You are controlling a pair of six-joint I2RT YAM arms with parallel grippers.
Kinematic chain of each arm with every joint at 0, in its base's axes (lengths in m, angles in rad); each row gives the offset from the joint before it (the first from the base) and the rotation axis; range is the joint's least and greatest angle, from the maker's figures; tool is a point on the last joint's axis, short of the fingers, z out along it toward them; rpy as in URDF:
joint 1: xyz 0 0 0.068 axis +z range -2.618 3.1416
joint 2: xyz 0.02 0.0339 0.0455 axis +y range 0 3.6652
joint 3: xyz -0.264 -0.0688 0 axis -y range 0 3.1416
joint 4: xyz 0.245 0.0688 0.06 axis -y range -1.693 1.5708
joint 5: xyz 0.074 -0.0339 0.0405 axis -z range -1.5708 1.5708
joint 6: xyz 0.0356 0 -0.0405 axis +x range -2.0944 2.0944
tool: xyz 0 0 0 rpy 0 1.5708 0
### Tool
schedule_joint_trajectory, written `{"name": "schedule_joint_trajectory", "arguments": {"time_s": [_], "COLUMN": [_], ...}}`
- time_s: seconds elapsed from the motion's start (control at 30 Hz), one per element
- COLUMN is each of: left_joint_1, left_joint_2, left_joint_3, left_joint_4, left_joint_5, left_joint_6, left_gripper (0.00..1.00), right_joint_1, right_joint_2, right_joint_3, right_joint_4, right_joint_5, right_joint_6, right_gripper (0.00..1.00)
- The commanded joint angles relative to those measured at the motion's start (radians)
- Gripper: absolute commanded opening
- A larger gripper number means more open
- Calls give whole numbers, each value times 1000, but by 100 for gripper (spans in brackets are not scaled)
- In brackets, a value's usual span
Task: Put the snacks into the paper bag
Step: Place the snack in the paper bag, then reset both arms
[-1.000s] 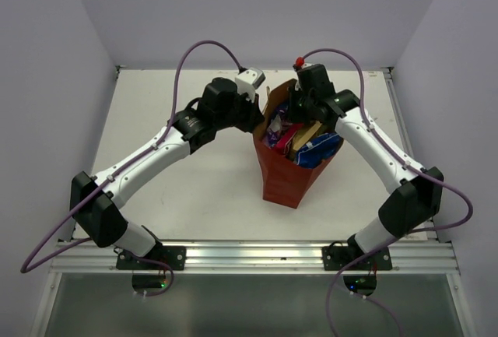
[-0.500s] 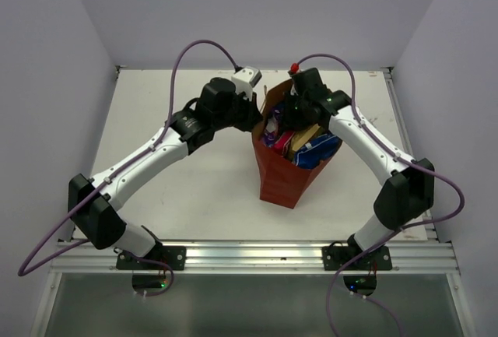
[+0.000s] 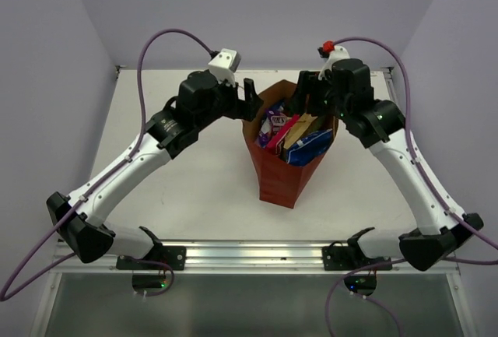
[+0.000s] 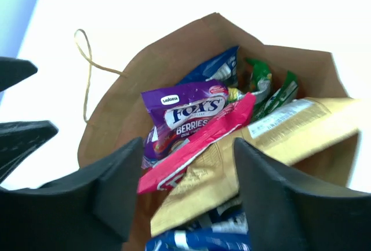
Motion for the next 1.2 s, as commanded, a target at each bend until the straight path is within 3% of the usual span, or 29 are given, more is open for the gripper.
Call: {"name": "schedule_joint_trajectory", "arguments": {"time_s": [0.0,0.13,0.23,0.43,0.7,0.8,1.17], "left_joint_1": [5,6,5,5,6,6,6], "left_joint_2": [-57,-115,-167,-343,-651,-806,-1080], "left_joint_3": [67,104,119,36,-252,-362,-692], "left_joint_4": [-19,-50,-74,-73,-45,-40,-56], "left_joint_5": [-72,-131,-188,-355,-617,-692,-905], "left_joint_6": [1,24,54,113,165,174,100], "left_gripper": [88,97,99,100,100,100,100], "right_joint_1": [-2,-2,-1,-1,-1,-1,-1], "right_joint_2": [-69,-186,-250,-451,-811,-896,-1080], "right_joint_3": [31,14,-12,-137,-430,-527,-756], "right_joint_4": [13,36,53,89,178,177,162], "right_joint_5": [47,130,229,394,618,638,665], "right_joint_6": [-54,-85,-114,-161,-212,-226,-180], "right_gripper": [70,91,99,99,99,99,98]}}
